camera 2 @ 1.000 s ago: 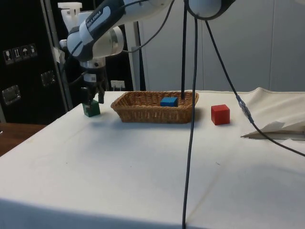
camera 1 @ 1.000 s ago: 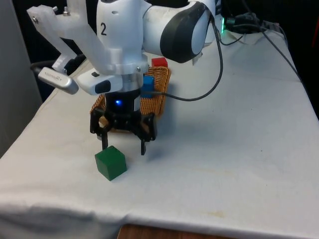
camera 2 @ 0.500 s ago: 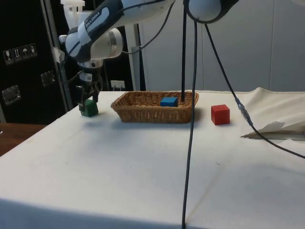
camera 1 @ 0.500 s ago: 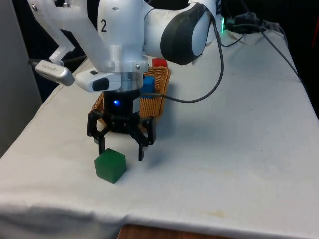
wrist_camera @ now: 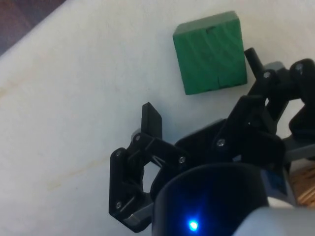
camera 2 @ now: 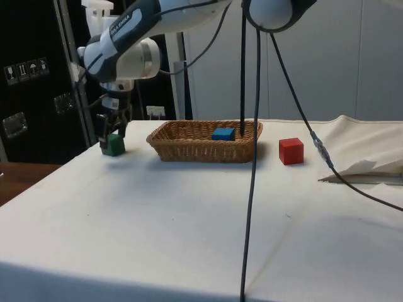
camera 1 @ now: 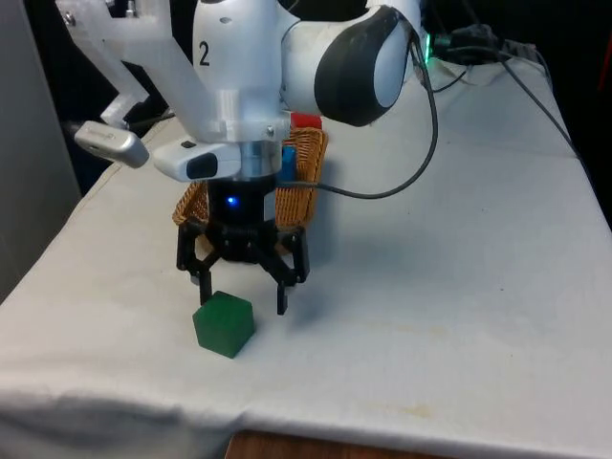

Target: Pick up exactly two blocks and place them into the basket.

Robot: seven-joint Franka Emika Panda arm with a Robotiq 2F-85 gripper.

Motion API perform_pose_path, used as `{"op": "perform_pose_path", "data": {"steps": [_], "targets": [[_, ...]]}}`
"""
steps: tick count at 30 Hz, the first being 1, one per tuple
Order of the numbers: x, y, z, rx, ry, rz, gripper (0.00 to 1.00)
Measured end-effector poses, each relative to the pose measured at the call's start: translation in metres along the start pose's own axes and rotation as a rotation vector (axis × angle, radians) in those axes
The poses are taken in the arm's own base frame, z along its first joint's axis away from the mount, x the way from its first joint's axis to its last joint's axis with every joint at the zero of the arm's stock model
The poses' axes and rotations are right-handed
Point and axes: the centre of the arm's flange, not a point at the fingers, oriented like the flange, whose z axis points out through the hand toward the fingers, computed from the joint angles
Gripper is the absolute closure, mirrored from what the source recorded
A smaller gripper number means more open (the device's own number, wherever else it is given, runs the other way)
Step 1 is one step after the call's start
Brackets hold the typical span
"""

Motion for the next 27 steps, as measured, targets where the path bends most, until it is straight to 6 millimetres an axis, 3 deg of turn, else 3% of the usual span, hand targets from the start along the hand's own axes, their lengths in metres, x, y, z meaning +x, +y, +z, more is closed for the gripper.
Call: {"op": "perform_pose_path", "data": {"steps": [16, 27], "targets": [[-0.003, -0.002, 0.026, -0.020, 0.008, -0.041, 0.00], [0.001, 0.002, 0.025, -0.027, 0.035, -0.026, 0.00]]}}
